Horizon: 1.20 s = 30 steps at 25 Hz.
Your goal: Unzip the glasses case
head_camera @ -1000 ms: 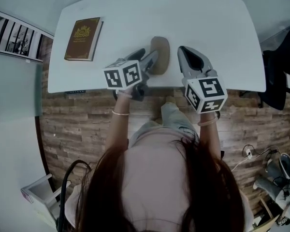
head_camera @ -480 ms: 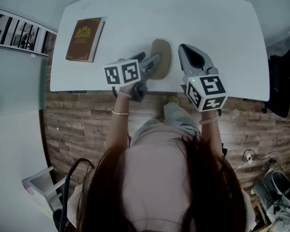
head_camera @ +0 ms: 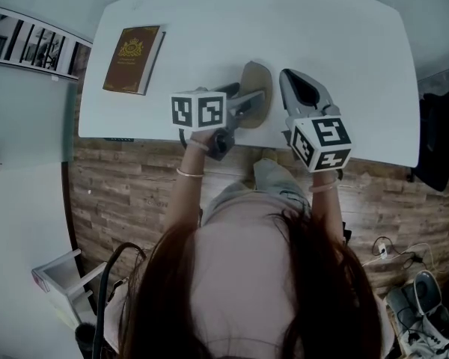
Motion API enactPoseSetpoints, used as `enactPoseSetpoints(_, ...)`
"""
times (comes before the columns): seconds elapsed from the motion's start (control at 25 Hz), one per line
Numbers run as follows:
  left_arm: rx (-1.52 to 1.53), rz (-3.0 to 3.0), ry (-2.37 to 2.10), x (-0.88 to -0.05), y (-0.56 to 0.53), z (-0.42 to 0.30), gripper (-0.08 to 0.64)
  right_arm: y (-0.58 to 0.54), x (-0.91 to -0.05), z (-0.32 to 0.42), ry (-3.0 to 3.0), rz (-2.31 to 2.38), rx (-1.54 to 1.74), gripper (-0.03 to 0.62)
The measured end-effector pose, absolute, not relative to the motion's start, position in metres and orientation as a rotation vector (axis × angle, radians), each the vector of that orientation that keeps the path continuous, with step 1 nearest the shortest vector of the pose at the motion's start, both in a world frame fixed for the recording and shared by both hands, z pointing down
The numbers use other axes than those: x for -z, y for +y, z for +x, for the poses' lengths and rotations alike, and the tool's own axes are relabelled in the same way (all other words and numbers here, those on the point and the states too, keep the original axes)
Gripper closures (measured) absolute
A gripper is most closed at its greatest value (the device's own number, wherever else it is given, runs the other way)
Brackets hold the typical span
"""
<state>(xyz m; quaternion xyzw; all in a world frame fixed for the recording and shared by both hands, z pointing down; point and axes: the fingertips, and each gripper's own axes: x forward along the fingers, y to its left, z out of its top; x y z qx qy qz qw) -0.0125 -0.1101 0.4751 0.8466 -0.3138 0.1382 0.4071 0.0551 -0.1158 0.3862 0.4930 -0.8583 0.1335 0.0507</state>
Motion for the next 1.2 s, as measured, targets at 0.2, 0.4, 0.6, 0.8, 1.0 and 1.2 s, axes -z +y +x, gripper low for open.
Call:
enactPoseSetpoints(0.2,-0.352,2.132,-0.711,-0.479,-0.11,0.002,0.232,-0.125,-0.391,0.057,-2.609,1.495,-0.42,0.591)
enactPoseSetpoints(0.4,-0.392,2.131,-0.649,-0.484,-0.103,0.021,0.235,-0.13,-0.391,0.067,-2.614,1.497,-0.43,0.591)
enactPoseSetpoints(0.6,-0.413,2.143,-0.636,-0.483,-0.097,0.032,0.259,-0.13,-0.391,0.078,-2.61,1.492,-0.427,0.591)
enactPoseSetpoints(0.8,-0.433,2.177,-0.669,-0.481,-0.098,0.032,0.264,-0.135,-0.39,0.087,-2.619,1.484,-0.434,0.591)
enactPoseSetpoints(1.0,-0.428,2.22,-0.739,-0.474,-0.109,0.029,0.265,-0.138,-0.388,0.088,-2.643,1.416,-0.391,0.589)
enactPoseSetpoints(1.2,-0.417,2.266,-0.77,-0.458,-0.117,0.026,0.265,-0.142,-0.381,0.086,-2.7,1.326,-0.352,0.59)
